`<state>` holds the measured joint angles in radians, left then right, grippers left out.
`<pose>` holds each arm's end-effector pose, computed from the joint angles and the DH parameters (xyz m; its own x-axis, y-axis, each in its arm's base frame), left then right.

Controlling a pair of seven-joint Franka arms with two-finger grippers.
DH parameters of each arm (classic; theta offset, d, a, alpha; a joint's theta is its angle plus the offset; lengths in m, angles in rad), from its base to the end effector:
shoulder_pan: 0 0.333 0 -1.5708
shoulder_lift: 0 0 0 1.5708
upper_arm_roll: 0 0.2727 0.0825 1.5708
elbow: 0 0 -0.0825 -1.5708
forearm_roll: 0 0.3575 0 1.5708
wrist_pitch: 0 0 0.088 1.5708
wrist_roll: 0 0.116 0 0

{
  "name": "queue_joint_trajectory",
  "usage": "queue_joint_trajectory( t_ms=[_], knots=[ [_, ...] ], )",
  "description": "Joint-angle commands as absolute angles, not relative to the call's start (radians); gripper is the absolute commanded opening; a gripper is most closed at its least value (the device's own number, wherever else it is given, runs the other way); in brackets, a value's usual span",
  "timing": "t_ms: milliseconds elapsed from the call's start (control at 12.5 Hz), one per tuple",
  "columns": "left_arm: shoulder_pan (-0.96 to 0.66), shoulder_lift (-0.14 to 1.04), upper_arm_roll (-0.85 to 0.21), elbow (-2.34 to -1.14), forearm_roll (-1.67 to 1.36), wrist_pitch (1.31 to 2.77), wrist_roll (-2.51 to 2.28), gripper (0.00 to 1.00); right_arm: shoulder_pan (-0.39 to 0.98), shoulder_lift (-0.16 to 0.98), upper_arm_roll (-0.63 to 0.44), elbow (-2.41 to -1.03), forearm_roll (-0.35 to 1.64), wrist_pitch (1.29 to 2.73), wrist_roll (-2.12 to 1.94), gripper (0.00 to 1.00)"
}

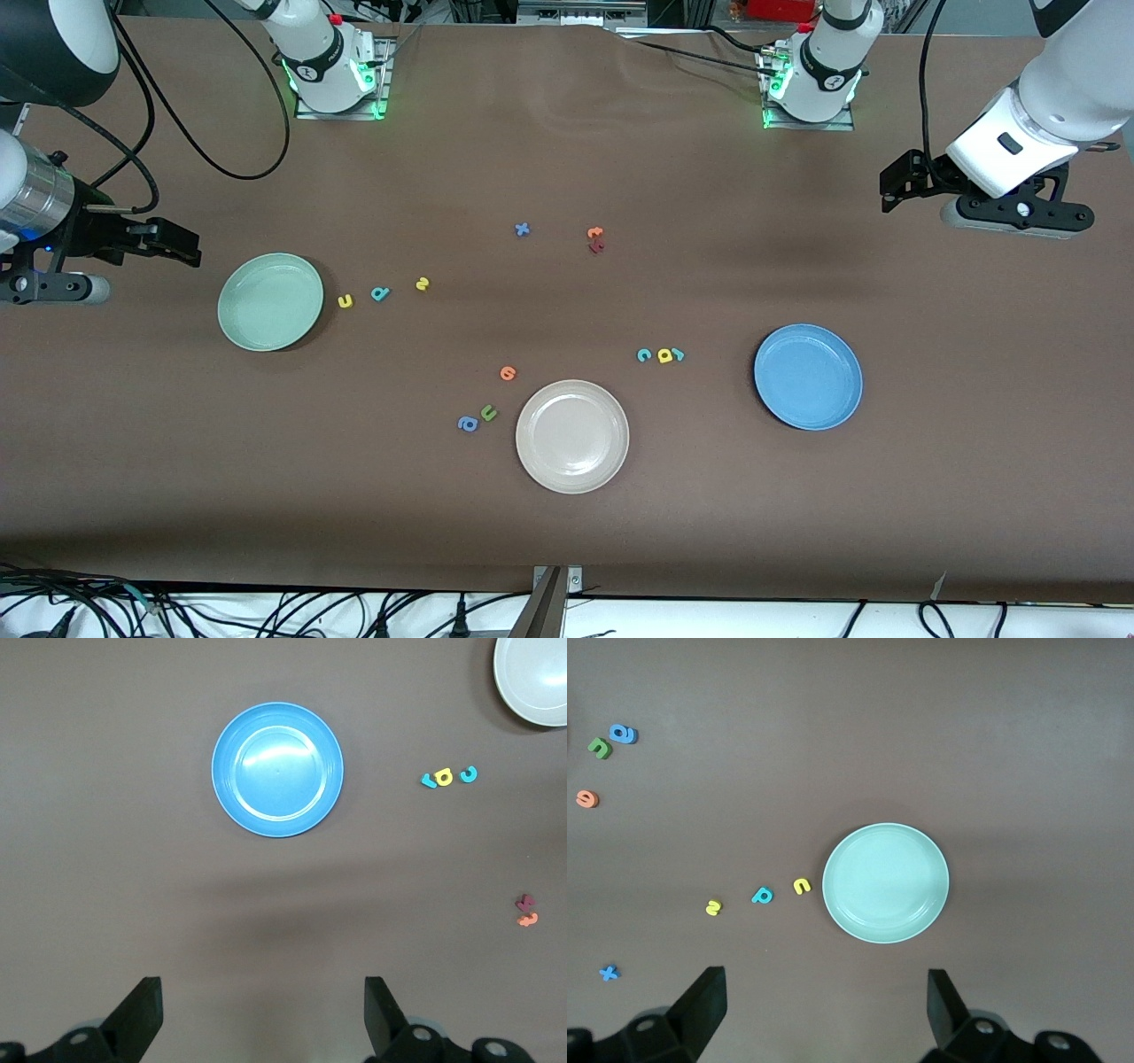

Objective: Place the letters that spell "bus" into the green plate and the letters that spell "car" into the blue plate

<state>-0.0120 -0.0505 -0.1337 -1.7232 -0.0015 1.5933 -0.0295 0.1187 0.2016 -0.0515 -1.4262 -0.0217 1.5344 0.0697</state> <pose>0.5057 -0.0756 0.5324 0.9902 -0.1147 -0.0796 -0.1157 -0.9933 -0.0076 0.5725 0.0385 0.5221 0.9959 -0.0035 -0.0905 0.0000 -0.9993 0.0384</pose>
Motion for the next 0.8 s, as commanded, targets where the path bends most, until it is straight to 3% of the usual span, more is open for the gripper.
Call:
queue_joint_trajectory(
  t_ms=[0,481,721],
  knots=[
    [-0.015,-0.041,-0.135,-1.695,-0.005,1.571,-0.038,1.00,0.121,0.199,-0.052,-1.413,-0.008,1.513,0.075,1.00],
    [-0.017,-0.038,-0.135,-1.684,-0.005,1.572,-0.040,1.00,0.124,0.206,-0.042,-1.423,-0.006,1.526,0.101,0.99],
    [-0.017,-0.038,-0.135,-1.684,-0.005,1.571,-0.040,1.00,0.207,0.222,-0.034,-1.469,-0.006,1.554,0.290,0.99]
  ],
)
